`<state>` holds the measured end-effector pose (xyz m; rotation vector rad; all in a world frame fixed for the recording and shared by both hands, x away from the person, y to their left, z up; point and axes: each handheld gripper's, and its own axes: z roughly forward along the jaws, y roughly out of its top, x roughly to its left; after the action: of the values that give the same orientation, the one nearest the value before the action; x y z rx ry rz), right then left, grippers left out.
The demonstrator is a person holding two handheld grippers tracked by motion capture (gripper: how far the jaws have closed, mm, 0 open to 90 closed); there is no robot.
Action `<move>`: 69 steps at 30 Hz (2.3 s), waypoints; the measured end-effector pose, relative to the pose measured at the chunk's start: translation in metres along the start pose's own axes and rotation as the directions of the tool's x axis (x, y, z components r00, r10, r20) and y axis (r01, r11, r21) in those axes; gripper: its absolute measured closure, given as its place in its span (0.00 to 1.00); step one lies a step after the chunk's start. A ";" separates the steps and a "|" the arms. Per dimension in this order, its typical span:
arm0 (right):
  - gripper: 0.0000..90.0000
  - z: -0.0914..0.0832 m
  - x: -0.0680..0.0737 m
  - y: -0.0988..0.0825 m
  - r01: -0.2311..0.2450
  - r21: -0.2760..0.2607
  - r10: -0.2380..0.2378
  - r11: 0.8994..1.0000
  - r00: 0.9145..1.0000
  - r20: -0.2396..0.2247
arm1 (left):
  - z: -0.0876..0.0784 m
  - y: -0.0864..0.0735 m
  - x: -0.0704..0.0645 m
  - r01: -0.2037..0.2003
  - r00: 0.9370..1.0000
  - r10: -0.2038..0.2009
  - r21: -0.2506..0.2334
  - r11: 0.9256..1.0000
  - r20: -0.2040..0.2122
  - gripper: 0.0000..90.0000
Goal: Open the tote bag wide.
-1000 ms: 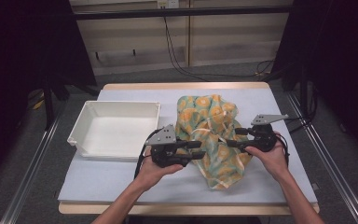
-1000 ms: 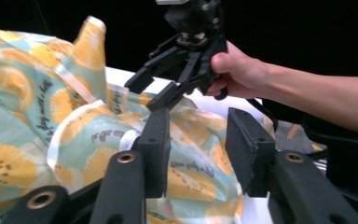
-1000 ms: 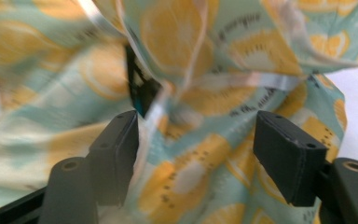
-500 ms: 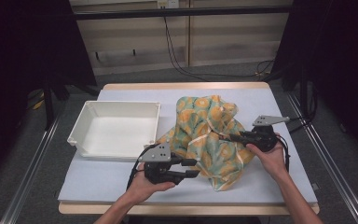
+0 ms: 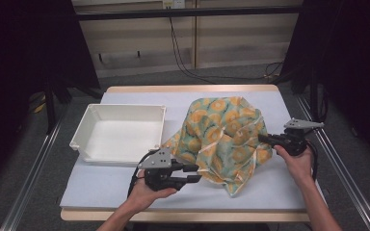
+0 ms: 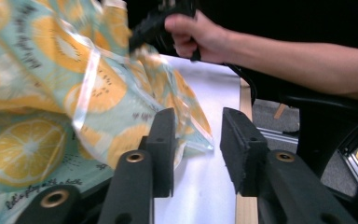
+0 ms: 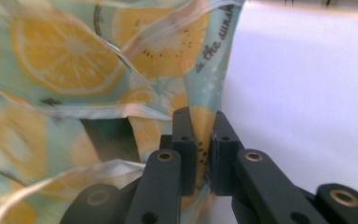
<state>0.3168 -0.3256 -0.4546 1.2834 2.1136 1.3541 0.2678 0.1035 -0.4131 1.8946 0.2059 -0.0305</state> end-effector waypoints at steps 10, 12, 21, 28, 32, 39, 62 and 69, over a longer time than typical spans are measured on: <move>0.66 0.006 0.011 -0.002 0.030 0.066 -0.030 0.997 0.999 0.010 | -0.003 0.014 0.023 0.015 0.997 -0.018 -0.037 0.999 -0.071 0.70; 0.60 -0.005 0.018 0.002 0.039 0.049 -0.039 0.998 0.999 0.005 | 0.000 0.017 0.030 0.029 0.995 -0.033 -0.039 0.999 -0.093 0.68; 0.69 -0.026 0.050 0.010 0.106 0.015 -0.103 0.994 0.987 -0.123 | 0.026 0.028 0.063 0.078 0.986 -0.087 -0.070 0.995 -0.140 0.60; 0.65 0.015 0.080 0.033 0.194 0.031 -0.181 0.981 0.956 -0.232 | 0.046 0.051 0.098 0.111 0.982 -0.119 -0.057 0.992 -0.146 0.53; 0.55 0.031 0.085 0.041 0.219 0.044 -0.204 0.975 0.953 -0.224 | 0.058 0.053 0.113 0.115 0.972 -0.115 -0.013 0.993 -0.204 0.46; 0.38 0.054 0.082 0.041 0.228 0.078 -0.212 0.971 0.962 -0.174 | 0.084 0.045 0.123 0.127 0.973 -0.111 0.071 0.989 -0.201 0.37; 1.00 0.036 0.124 0.016 0.276 0.074 -0.220 0.958 0.879 -0.422 | 0.072 0.036 0.135 0.200 0.958 -0.183 0.062 0.978 -0.220 1.00; 0.99 0.032 0.131 0.002 0.300 0.118 -0.215 0.947 0.862 -0.459 | 0.071 0.031 0.135 0.224 0.952 -0.198 0.093 0.970 -0.233 1.00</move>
<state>0.2675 -0.2003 -0.4443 0.7499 2.6601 1.4577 0.4109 0.0440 -0.4244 1.9864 0.5709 0.0249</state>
